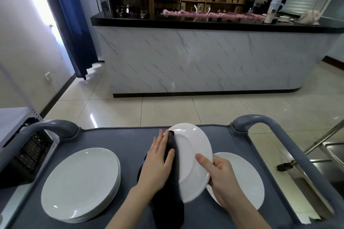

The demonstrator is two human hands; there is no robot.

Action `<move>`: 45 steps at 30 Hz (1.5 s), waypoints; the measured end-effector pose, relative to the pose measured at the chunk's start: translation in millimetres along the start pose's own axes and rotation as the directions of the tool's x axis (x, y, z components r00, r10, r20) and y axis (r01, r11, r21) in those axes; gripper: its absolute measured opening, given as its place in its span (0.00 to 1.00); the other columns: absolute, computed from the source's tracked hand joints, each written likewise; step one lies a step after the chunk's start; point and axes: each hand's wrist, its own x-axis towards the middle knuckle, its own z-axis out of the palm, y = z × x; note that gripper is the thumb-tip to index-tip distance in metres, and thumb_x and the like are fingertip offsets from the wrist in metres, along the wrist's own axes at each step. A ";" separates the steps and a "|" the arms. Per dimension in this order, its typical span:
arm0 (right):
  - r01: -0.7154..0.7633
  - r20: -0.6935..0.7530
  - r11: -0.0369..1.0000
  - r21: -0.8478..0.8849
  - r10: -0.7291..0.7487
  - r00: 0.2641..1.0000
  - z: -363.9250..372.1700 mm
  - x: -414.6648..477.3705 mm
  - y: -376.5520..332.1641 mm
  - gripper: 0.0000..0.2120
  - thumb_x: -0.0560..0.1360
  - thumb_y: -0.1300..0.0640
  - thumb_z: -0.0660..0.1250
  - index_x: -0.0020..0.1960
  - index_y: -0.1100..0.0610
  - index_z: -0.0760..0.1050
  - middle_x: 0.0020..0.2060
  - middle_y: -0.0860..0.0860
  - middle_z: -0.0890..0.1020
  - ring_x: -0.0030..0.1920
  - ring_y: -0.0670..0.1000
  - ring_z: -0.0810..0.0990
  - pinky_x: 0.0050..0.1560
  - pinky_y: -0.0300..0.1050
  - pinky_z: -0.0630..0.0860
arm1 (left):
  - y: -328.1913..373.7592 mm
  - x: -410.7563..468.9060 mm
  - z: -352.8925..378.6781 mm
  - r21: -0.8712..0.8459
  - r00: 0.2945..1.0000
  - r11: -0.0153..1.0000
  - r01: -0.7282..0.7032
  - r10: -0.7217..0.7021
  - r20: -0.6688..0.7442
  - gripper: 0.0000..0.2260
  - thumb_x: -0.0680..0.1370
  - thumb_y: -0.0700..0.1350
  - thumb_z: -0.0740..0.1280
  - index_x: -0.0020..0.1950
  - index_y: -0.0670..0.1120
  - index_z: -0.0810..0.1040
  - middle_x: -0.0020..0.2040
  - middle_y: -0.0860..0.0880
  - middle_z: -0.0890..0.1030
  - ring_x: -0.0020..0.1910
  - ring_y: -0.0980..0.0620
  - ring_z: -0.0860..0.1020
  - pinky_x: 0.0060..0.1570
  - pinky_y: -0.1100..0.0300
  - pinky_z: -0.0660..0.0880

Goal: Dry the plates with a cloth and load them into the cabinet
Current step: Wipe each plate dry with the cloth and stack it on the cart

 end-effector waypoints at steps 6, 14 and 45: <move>-0.041 -0.019 0.991 0.128 0.043 0.999 3.5 8.4 1.2 0.14 0.70 0.53 0.71 0.49 0.63 0.85 0.50 0.63 0.85 0.51 0.57 0.85 0.48 0.48 0.82 | 11.4 -48.2 21.0 0.168 0.969 0.954 -0.248 0.246 0.029 0.27 0.80 0.55 0.49 0.77 0.68 0.44 0.79 0.67 0.42 0.78 0.60 0.40 0.77 0.45 0.47; -0.077 0.059 0.979 0.188 0.067 0.996 5.1 8.1 0.5 0.19 0.73 0.49 0.69 0.60 0.56 0.82 0.58 0.59 0.83 0.61 0.56 0.81 0.51 0.47 0.82 | 34.7 -22.9 7.5 0.304 0.919 0.868 -0.393 0.383 0.095 0.26 0.82 0.51 0.45 0.80 0.59 0.44 0.79 0.64 0.41 0.78 0.59 0.38 0.77 0.45 0.42; 0.128 0.034 0.948 -0.291 -0.124 0.992 1.1 11.6 -4.0 0.24 0.71 0.46 0.71 0.41 0.70 0.77 0.34 0.57 0.78 0.37 0.53 0.74 0.40 0.52 0.68 | -49.4 -31.4 -18.2 -0.097 0.936 0.932 0.348 -0.352 -0.025 0.15 0.81 0.50 0.64 0.67 0.49 0.77 0.62 0.52 0.79 0.64 0.51 0.76 0.59 0.64 0.67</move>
